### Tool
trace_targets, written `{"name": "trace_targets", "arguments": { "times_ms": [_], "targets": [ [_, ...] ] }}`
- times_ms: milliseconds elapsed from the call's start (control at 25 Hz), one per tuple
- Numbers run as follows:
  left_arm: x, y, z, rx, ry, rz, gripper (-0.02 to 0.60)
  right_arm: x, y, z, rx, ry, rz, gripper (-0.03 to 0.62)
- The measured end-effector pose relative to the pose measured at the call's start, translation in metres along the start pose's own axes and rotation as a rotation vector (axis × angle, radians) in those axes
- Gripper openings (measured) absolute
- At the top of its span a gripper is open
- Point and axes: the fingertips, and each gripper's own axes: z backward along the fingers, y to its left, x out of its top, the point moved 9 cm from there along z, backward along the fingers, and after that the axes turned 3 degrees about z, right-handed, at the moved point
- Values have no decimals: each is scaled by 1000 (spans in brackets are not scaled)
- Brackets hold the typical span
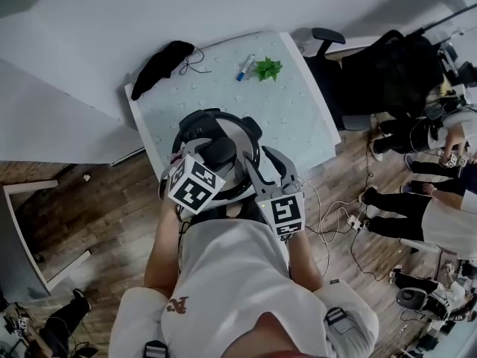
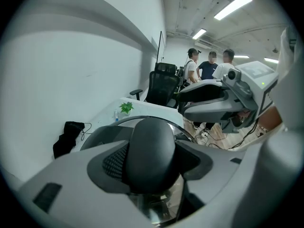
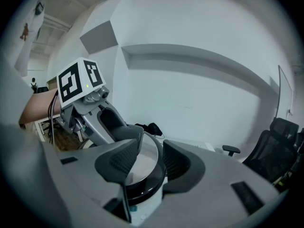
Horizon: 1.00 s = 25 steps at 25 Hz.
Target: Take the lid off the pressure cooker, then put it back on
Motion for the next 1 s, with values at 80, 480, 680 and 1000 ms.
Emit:
{"name": "trace_targets", "arguments": {
  "times_ms": [80, 480, 680, 1000],
  "targets": [
    [-2, -1, 0, 28, -26, 3, 285, 1, 4, 0, 0, 0, 0, 170],
    [-10, -13, 12, 189, -267, 55, 324, -1, 11, 8, 35, -1, 22, 170],
    [-11, -25, 37, 315, -437, 109, 319, 1, 5, 15, 66, -42, 34, 170],
    [-26, -63, 73, 558, -499, 156, 301, -1, -1, 31, 134, -104, 66, 170]
  ]
}}
